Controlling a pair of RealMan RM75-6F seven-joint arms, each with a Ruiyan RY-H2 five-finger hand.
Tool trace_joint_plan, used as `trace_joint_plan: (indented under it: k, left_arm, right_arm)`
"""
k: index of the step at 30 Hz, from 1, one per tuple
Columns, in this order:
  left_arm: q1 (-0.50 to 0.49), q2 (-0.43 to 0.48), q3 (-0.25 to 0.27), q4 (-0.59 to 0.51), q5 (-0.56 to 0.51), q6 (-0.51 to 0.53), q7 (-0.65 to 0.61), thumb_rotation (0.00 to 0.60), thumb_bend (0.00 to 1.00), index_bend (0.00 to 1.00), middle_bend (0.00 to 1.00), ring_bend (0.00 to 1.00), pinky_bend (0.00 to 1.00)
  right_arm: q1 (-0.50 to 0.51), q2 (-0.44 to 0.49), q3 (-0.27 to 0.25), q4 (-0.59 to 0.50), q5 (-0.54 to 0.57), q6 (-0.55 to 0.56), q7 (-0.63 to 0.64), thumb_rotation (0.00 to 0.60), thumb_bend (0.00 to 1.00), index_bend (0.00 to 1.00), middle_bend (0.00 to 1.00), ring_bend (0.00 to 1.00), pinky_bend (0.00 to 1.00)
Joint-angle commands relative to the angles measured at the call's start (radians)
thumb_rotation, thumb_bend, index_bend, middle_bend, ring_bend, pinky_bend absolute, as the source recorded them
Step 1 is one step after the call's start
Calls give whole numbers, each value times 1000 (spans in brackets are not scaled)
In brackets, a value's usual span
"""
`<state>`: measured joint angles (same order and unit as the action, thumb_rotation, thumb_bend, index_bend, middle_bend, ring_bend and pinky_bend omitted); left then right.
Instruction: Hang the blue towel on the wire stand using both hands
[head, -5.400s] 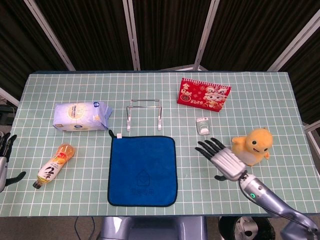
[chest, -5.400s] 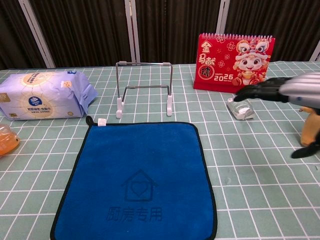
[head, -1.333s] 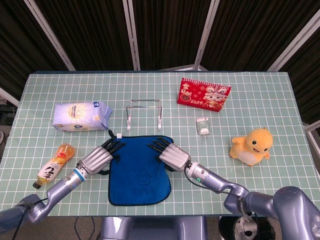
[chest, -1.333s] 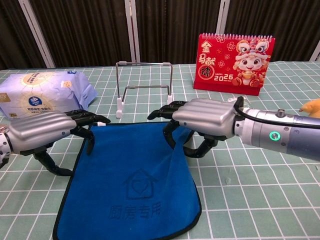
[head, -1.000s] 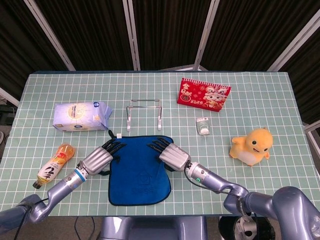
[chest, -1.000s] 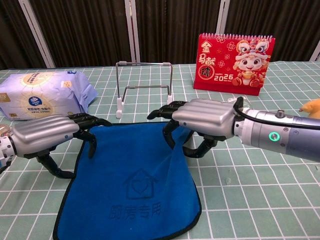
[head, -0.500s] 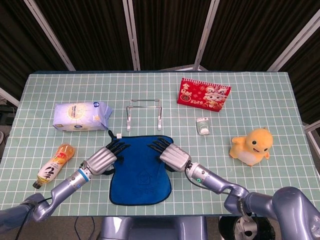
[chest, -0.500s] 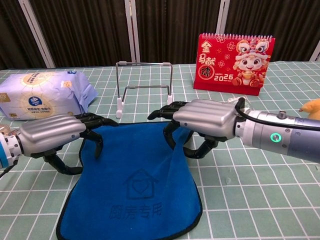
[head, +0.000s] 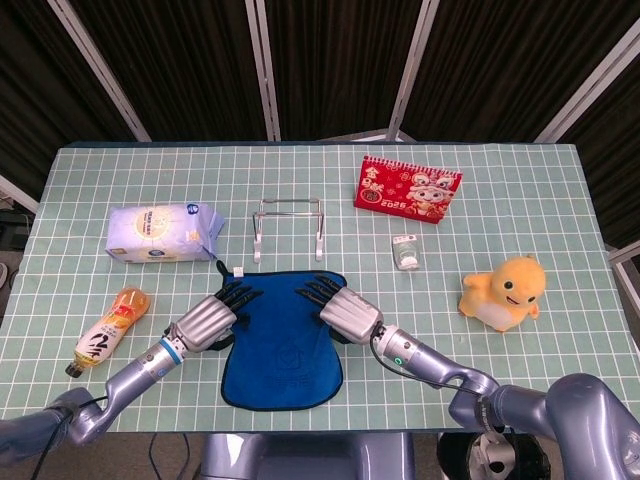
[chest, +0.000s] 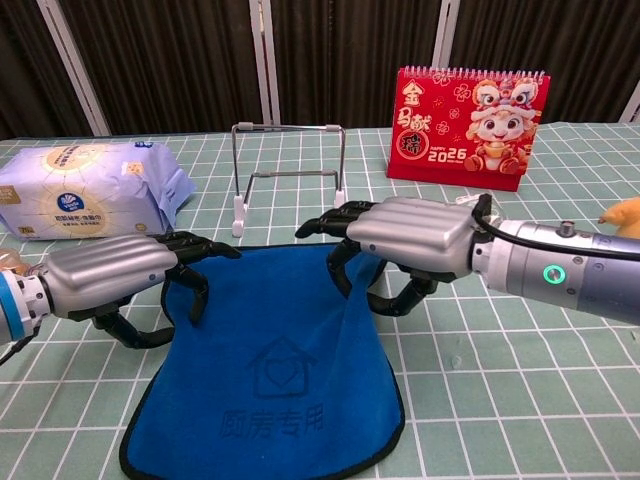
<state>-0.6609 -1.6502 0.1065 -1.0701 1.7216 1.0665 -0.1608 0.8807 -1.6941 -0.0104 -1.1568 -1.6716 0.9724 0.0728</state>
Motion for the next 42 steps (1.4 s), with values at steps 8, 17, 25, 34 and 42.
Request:
trace_joint_plan:
  k: [8, 17, 25, 34, 42]
  left_arm:
    - [6, -5, -7, -5, -13, 24, -29, 600, 471, 802, 0, 0, 0]
    - [12, 67, -66, -105, -23, 129, -35, 600, 471, 833, 0, 0, 0]
    - [21, 155, -171, -225, -82, 220, -25, 600, 471, 854, 0, 0, 0]
    - [-17, 196, -284, -248, -164, 209, 45, 600, 472, 865, 0, 0, 0]
    - [-112, 218, -395, -211, -253, 120, 128, 600, 471, 866, 0, 0, 0]
  right_arm:
    - [-4, 17, -1, -19, -12, 25, 4, 600, 551, 623, 54, 0, 0]
    - [-2, 115, 69, -142, -1, 95, -16, 600, 551, 624, 62, 0, 0]
    - [22, 255, 180, -308, 75, 80, -127, 600, 550, 627, 65, 0, 0]
    - [46, 291, 271, -316, 176, 61, -169, 600, 550, 627, 72, 0, 0]
    - [98, 241, 351, -179, 301, 5, -147, 600, 549, 627, 79, 0, 0]
